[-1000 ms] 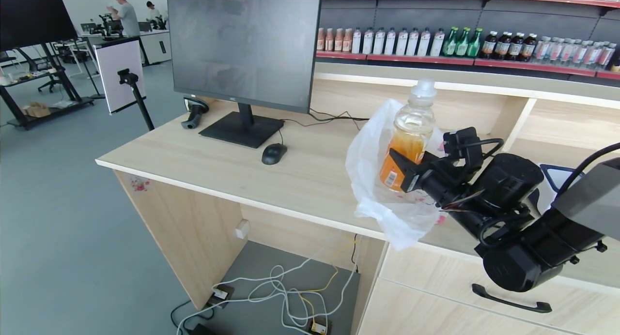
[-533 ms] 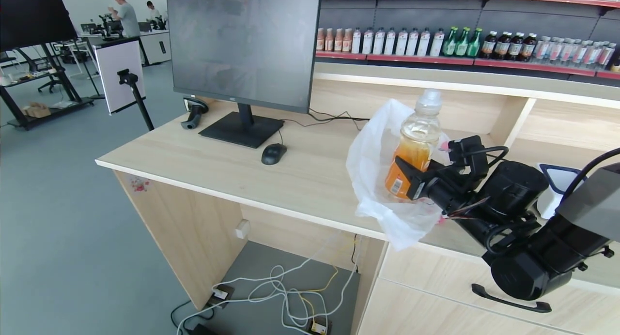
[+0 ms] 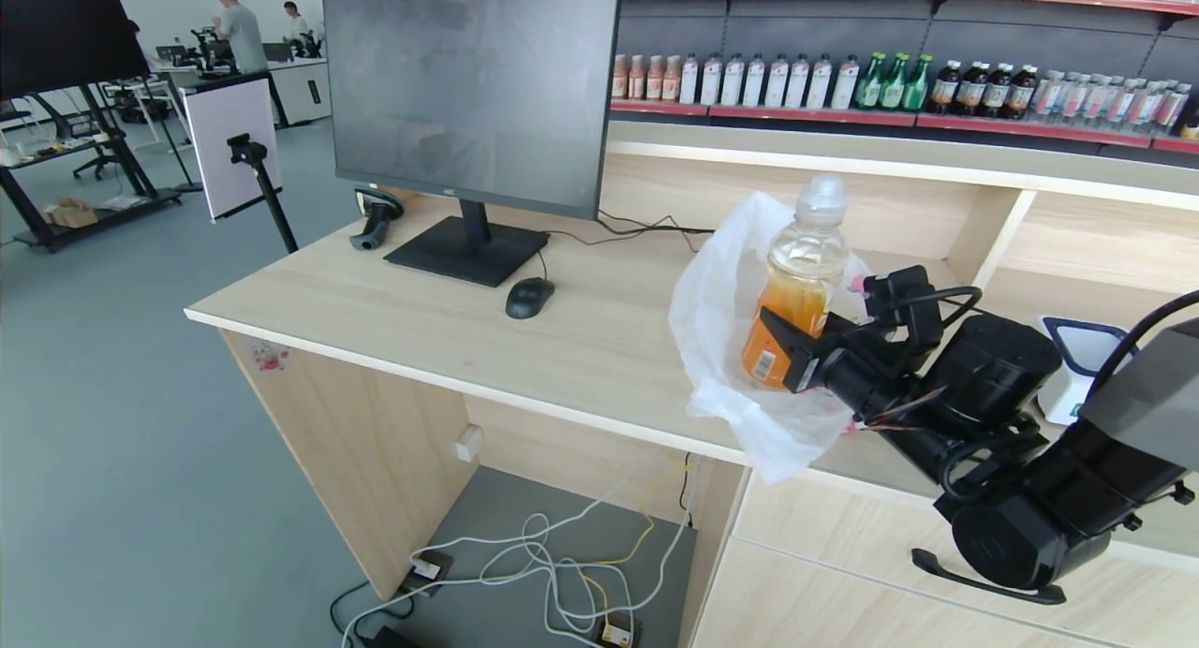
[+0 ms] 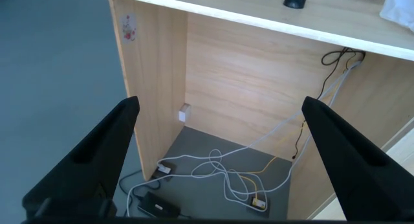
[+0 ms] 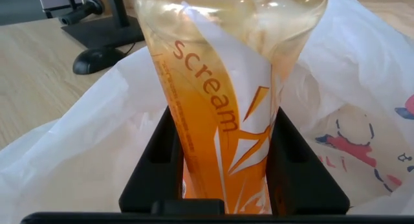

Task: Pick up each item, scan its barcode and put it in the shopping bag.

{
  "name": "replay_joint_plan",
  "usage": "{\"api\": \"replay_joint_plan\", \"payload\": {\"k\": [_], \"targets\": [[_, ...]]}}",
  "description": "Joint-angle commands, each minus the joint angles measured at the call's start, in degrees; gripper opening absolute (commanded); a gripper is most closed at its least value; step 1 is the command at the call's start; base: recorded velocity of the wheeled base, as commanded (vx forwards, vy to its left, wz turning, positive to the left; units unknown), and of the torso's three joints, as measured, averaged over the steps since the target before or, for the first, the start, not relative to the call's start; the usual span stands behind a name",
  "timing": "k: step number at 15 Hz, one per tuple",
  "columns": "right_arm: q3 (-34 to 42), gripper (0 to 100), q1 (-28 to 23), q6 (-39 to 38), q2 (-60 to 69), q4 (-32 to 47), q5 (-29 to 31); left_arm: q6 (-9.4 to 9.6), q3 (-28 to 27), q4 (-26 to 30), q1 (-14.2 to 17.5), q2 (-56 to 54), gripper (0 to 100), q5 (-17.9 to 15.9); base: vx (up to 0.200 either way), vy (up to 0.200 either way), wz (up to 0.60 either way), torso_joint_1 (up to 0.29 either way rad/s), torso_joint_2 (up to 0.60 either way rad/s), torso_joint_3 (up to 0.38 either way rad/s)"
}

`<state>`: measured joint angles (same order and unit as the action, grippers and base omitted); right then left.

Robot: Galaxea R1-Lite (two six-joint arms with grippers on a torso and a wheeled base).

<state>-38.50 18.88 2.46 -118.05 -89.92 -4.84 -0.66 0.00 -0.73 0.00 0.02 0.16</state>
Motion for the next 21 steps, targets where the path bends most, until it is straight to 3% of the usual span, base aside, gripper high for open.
{"api": "replay_joint_plan", "payload": {"k": [1,4,12,13,21], "targets": [[-0.1,0,0.8,0.0,0.5,-0.1,-0.1,-0.04,0.0,-0.1,0.0,0.1,100,0.0,0.000,0.000,0.00,0.000,0.00,0.000],[-0.3,0,3.5,0.0,0.6,-0.1,-0.1,-0.04,0.0,0.0,0.0,0.0,100,0.0,0.000,0.000,0.00,0.000,0.00,0.000],[1.6,0,3.7,-0.4,0.5,-0.1,-0.1,-0.04,0.0,0.0,0.0,0.0,100,0.0,0.000,0.000,0.00,0.000,0.00,0.000],[2.0,100,3.7,-0.4,0.5,-0.1,0.0,-0.04,0.0,0.0,0.0,0.0,100,0.0,0.000,0.000,0.00,0.000,0.00,0.000],[1.4,100,2.8,-0.1,2.0,-0.1,0.0,-0.04,0.0,0.1,0.0,0.0,100,0.0,0.000,0.000,0.00,0.000,0.00,0.000]]}}
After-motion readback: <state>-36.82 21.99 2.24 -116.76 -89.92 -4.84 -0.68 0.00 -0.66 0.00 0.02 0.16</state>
